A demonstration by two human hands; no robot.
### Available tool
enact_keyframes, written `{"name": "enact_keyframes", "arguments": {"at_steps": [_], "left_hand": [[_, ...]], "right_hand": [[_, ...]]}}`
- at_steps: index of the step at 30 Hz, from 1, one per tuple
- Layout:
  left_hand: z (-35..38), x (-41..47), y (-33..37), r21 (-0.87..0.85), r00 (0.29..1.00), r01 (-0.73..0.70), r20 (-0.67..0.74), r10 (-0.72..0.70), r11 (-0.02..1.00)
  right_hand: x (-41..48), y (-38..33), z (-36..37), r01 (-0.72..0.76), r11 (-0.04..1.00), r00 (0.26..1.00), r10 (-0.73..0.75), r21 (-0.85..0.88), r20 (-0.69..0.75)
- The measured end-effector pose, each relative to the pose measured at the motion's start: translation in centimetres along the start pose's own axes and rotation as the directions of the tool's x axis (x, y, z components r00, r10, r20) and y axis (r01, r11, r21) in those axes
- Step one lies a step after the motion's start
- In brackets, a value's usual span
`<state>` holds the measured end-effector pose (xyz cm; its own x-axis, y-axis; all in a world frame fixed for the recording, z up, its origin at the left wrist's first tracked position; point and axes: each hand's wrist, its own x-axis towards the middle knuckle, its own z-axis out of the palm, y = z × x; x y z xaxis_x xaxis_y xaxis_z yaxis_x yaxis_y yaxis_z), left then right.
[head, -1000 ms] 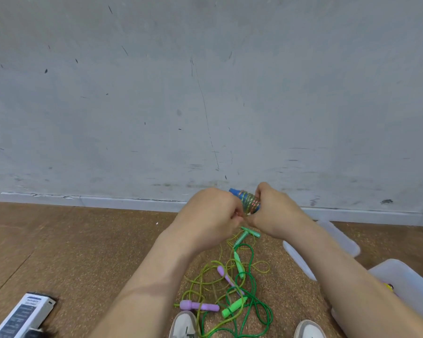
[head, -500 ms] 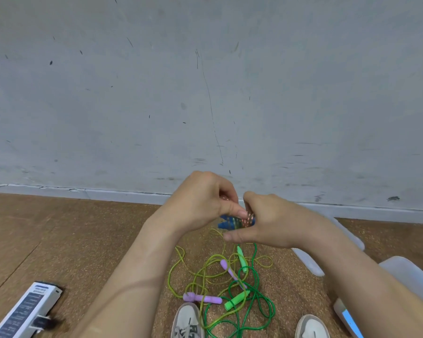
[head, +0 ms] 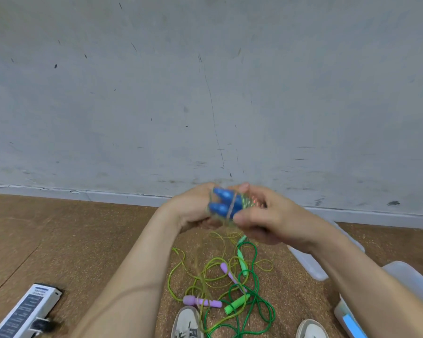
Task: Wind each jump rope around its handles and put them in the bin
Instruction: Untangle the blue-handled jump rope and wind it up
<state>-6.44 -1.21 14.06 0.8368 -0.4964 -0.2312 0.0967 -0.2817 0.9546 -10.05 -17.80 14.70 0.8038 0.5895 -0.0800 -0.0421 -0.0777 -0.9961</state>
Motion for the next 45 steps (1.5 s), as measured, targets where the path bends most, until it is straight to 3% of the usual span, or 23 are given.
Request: {"name": "enact_keyframes", "arguments": {"at_steps": [3,5,8,13,15,17,19,21,23,25,28,34,39,42,45], "left_hand": [[1.0,0.9,-0.6,-0.083,1.000,0.006,-0.021,-0.008,0.997],[1.5,1.4,-0.4,-0.065,0.995,-0.014,-0.095,0.007,0.998],[1.7,1.8,-0.2,0.053,0.986,-0.013,-0.164,0.021,0.998],[1.2,1.1,-0.5,0.193,0.992,-0.004,-0.120,0.028,0.981],[1.2,0.7,-0.6,0.330,0.990,0.011,-0.135,0.036,0.944],[1.3,0.3,-0.4,0.579,0.990,0.018,-0.124,0.066,0.815],[1.4,-0.2,0.2,0.812,0.988,0.014,-0.102,0.118,0.583],[1.5,-0.7,0.9,0.906,0.972,-0.001,-0.099,0.213,0.423],[1.6,-1.1,1.4,0.930,0.953,-0.020,-0.094,0.288,0.367],[1.6,-1.6,2.0,0.936,0.931,-0.037,-0.095,0.352,0.351],[1.0,-1.8,2.3,0.920,0.878,-0.081,-0.116,0.464,0.383],[0.6,-1.8,2.3,0.821,0.853,-0.151,-0.174,0.493,0.551],[0.3,-1.4,1.8,0.553,0.878,-0.238,-0.228,0.420,0.798],[0.4,-0.8,1.0,0.347,0.924,-0.266,-0.176,0.340,0.900],[0.6,-0.1,0.2,0.078,0.967,-0.210,-0.129,0.219,0.975]], "right_hand": [[0.9,0.6,0.0,0.026,0.951,0.995,0.005,0.307,-0.098],[1.5,1.0,-0.2,0.038,0.912,0.979,0.048,0.408,-0.199],[2.1,1.5,-0.4,0.063,0.907,0.947,0.078,0.416,-0.313],[2.6,2.0,-0.7,0.047,0.894,0.894,0.161,0.445,-0.418],[2.7,2.1,-0.6,0.020,0.908,0.859,0.199,0.420,-0.472],[2.7,2.2,-0.6,-0.007,0.923,0.826,0.222,0.385,-0.518],[2.6,2.2,-0.7,-0.029,0.927,0.802,0.244,0.374,-0.545],[2.6,2.3,-0.8,-0.048,0.928,0.786,0.263,0.369,-0.560],[2.6,2.5,-1.0,-0.063,0.939,0.768,0.261,0.337,-0.585],[2.5,2.7,-1.3,-0.119,0.973,0.759,0.216,0.196,-0.614],[2.1,2.8,-1.7,-0.288,0.946,0.821,0.165,-0.147,-0.547],[1.3,1.8,-1.5,-0.368,0.846,0.922,0.278,-0.386,-0.270],[0.2,0.9,-1.4,-0.321,0.865,0.946,0.312,-0.385,-0.088],[0.0,0.8,-1.4,-0.264,0.868,0.955,0.297,-0.422,0.013],[-0.2,0.5,-1.5,-0.236,0.892,0.967,0.256,-0.386,0.001]]}}
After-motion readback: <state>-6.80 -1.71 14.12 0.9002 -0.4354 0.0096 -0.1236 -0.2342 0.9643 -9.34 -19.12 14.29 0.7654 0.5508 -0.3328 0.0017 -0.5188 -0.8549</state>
